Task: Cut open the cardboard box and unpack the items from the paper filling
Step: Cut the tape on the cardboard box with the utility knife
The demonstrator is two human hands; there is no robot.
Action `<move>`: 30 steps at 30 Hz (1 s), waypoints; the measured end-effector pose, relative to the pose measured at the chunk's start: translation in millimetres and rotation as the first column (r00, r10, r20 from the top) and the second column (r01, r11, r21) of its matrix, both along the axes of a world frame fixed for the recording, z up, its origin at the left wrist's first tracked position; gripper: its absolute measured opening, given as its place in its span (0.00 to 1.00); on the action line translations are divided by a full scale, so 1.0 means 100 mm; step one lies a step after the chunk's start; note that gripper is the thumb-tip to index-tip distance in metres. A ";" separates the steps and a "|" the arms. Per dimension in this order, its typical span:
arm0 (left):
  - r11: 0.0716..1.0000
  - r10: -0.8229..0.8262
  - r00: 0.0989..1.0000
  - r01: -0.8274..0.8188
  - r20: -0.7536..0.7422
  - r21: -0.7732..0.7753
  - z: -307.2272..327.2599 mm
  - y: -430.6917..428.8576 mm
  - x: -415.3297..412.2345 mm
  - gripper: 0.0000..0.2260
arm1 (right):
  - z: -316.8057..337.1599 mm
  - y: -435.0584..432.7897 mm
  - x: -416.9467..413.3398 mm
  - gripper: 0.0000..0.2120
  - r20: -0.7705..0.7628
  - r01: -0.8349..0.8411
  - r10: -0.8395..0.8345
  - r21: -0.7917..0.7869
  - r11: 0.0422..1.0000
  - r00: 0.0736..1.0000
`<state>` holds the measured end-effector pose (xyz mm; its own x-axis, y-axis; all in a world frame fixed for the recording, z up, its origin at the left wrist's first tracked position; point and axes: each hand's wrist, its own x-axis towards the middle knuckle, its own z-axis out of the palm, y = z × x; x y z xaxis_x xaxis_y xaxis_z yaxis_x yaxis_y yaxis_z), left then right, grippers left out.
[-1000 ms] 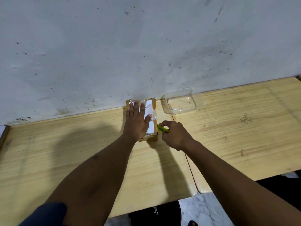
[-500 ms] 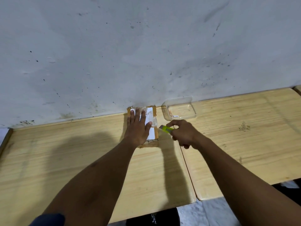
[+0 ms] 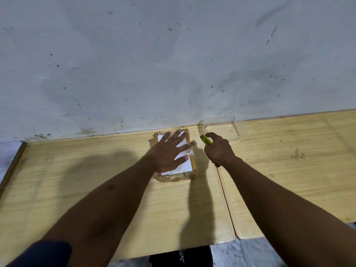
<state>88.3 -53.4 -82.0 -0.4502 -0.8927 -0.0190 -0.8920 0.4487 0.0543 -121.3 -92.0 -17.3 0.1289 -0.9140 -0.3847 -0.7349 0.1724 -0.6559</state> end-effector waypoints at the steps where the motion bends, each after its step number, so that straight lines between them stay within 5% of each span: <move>1: 0.997 -0.078 0.997 0.077 0.029 0.021 -0.01 -0.04 0.04 0.27 | 0.00 0.00 0.00 0.27 -0.001 0.001 -0.001 -0.001 1.000 1.000; 5: 0.996 -0.081 0.997 0.082 -0.017 0.023 -0.10 -0.04 0.05 0.26 | 0.01 0.01 -0.02 0.24 0.015 0.011 -0.011 -0.021 1.000 1.000; 8: 0.974 0.226 0.969 -0.227 -0.096 0.005 -0.18 0.05 -0.12 0.26 | 0.02 -0.01 -0.04 0.24 0.039 0.019 -0.018 -0.034 0.999 0.999; 13: 0.734 0.679 0.720 -0.667 -0.142 0.131 -0.12 0.04 -0.54 0.27 | 0.08 -0.02 -0.05 0.24 0.074 0.021 -0.018 -0.040 0.999 0.997; 17: 0.777 0.629 0.766 -0.613 -0.134 0.143 -0.09 0.06 -0.48 0.27 | 0.13 -0.01 -0.07 0.26 0.120 0.034 -0.032 -0.016 0.999 0.992; 20: 0.932 0.361 0.929 -0.356 -0.083 0.065 -0.07 0.06 -0.20 0.28 | 0.09 0.00 -0.12 0.27 0.136 0.057 -0.057 0.009 0.998 0.989; 23: 0.981 0.159 0.986 -0.152 -0.047 0.117 -0.08 0.04 -0.01 0.28 | 0.06 0.03 -0.16 0.28 0.137 0.065 -0.068 0.026 0.998 0.988; 26: 0.968 0.248 0.966 -0.245 -0.068 0.058 -0.17 0.03 -0.07 0.28 | 0.04 0.06 -0.19 0.28 0.147 0.069 -0.074 0.039 0.997 0.986; 30: 0.830 0.558 0.823 -0.552 -0.105 0.082 -0.17 -0.01 -0.41 0.29 | 0.00 0.11 -0.18 0.28 0.177 0.068 -0.073 0.036 0.997 0.982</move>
<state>47.5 -54.1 -99.0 0.1196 -0.9918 -0.0443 -0.9748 -0.1258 0.1842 -139.3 -81.4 -16.8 0.1329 -0.9119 -0.3882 -0.5924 0.2410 -0.7688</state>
